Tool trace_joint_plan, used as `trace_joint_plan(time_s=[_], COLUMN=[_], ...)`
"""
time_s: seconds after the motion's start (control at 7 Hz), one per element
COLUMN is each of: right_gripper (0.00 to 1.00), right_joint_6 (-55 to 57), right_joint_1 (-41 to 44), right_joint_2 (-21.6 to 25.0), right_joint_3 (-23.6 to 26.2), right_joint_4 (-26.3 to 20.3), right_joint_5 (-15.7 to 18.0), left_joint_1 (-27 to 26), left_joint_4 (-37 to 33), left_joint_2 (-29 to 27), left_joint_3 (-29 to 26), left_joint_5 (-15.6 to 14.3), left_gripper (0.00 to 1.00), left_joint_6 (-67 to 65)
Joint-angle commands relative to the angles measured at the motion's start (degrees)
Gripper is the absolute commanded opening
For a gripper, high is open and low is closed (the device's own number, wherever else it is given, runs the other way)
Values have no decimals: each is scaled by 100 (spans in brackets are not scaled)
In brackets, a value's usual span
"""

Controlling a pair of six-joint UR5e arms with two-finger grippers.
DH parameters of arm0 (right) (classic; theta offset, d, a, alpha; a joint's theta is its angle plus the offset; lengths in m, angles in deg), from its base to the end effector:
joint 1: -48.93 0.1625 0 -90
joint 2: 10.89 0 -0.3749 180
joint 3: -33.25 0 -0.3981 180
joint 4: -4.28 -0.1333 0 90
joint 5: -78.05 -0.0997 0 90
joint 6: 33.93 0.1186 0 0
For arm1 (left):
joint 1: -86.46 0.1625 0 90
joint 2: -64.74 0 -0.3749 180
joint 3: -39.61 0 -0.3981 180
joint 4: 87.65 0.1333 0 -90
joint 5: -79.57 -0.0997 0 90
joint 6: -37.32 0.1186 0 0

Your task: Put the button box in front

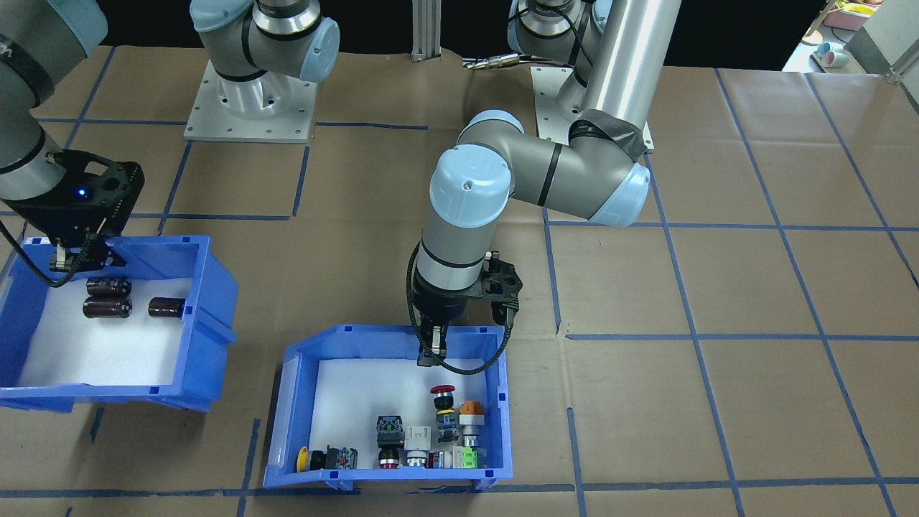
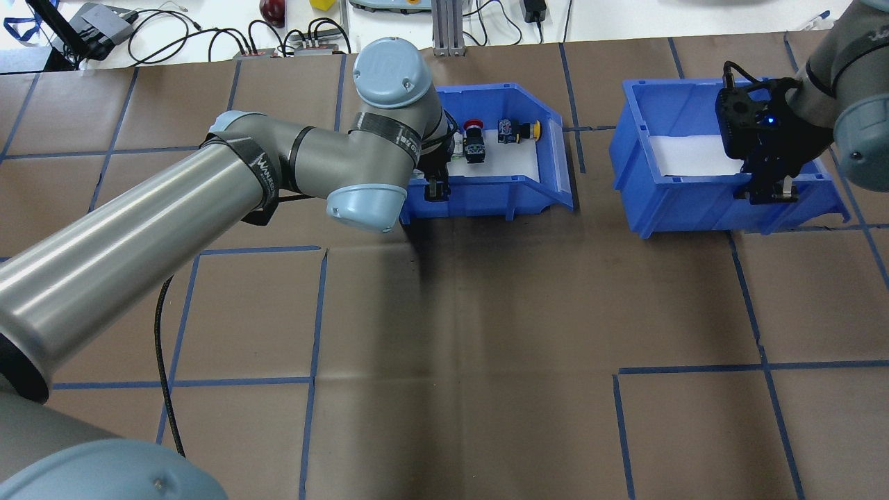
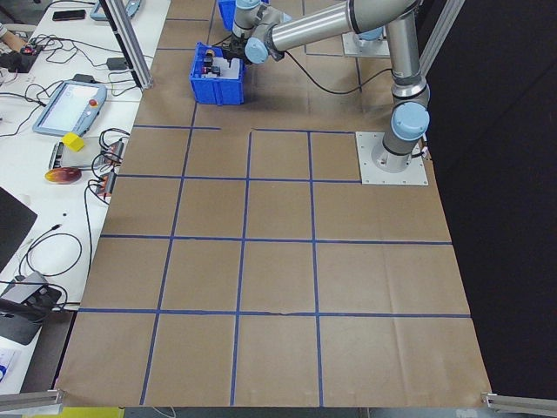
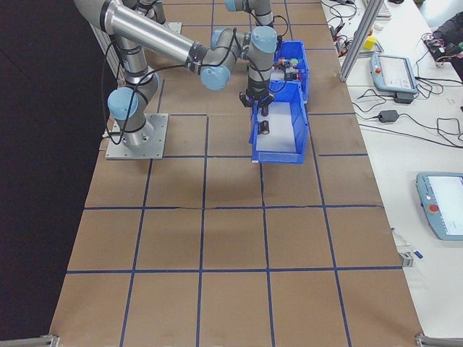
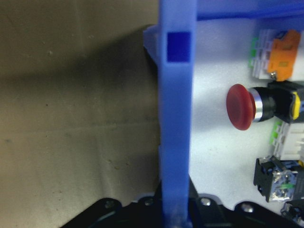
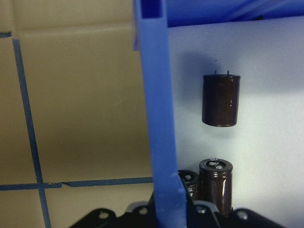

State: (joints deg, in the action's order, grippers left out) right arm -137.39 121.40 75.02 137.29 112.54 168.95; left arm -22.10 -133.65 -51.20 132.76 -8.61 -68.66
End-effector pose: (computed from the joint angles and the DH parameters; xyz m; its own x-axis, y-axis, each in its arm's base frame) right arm -0.0268 -0.5212 0.2942 -0.0710 -0.9975 -0.0014 -0.9974 0.0710 0.0158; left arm -0.3332 -0.5619 0.2172 -0.0356 -0.9704 0.2389 -0.9931 0.0611 0.1003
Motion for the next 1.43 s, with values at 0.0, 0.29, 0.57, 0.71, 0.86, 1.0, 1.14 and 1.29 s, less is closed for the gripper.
trace_joint_plan(time_s=[0.0,0.29,0.57,0.71,0.86,1.0,1.14,1.29], right_gripper=[8,9,9,9,9,9,9,9], right_joint_6=[45,54,142,142,351,823,1350,1746], right_joint_1=[31,75,101,136,363,783,1231,1627], right_joint_2=[196,818,1180,1356,1514,1603,1612,1621], right_joint_3=[167,921,1502,1626,1758,1890,1996,2023], right_joint_4=[-68,-103,-33,-51,-77,-77,-25,-16], right_joint_5=[7,-11,-20,-20,-11,-2,41,59], left_joint_1=[45,517,1000,1203,1310,1319,1572,2009], left_joint_4=[-729,-2519,-4566,-5089,-5268,-5192,-5113,-4981], left_joint_2=[769,2104,3292,3749,4111,4323,4551,4710], left_joint_3=[263,449,441,450,511,772,966,1125], left_joint_5=[-111,-76,-51,-59,-76,-111,-190,-164], left_gripper=[98,98,99,99,99,99,99,99], left_joint_6=[1699,3801,6870,7646,8855,10155,11273,11850])
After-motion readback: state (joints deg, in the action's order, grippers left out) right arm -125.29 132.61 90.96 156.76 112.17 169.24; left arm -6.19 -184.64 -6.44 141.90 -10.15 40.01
